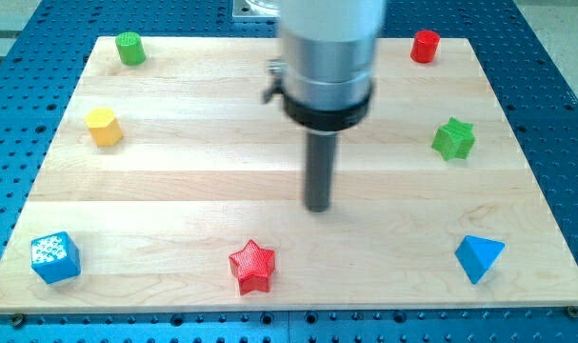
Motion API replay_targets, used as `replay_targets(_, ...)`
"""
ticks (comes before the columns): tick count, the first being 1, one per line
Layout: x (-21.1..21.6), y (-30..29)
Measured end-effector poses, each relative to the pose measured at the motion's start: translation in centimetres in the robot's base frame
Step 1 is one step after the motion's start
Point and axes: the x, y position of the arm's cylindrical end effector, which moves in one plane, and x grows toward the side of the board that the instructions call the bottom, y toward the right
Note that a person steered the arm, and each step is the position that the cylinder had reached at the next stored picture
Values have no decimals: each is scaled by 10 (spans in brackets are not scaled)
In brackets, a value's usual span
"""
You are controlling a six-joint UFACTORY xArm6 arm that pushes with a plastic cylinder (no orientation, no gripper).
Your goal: Move the heart to the top left side of the green star
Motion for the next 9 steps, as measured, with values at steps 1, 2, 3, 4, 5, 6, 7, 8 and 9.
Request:
replay_targets(1,4,53)
replay_targets(2,4,133)
replay_targets(3,-68,230)
replay_targets(4,-157,286)
replay_targets(5,-182,193)
replay_targets(6,-184,47)
replay_targets(7,-210,-90)
replay_targets(8,-270,-118)
replay_targets(9,-288,-64)
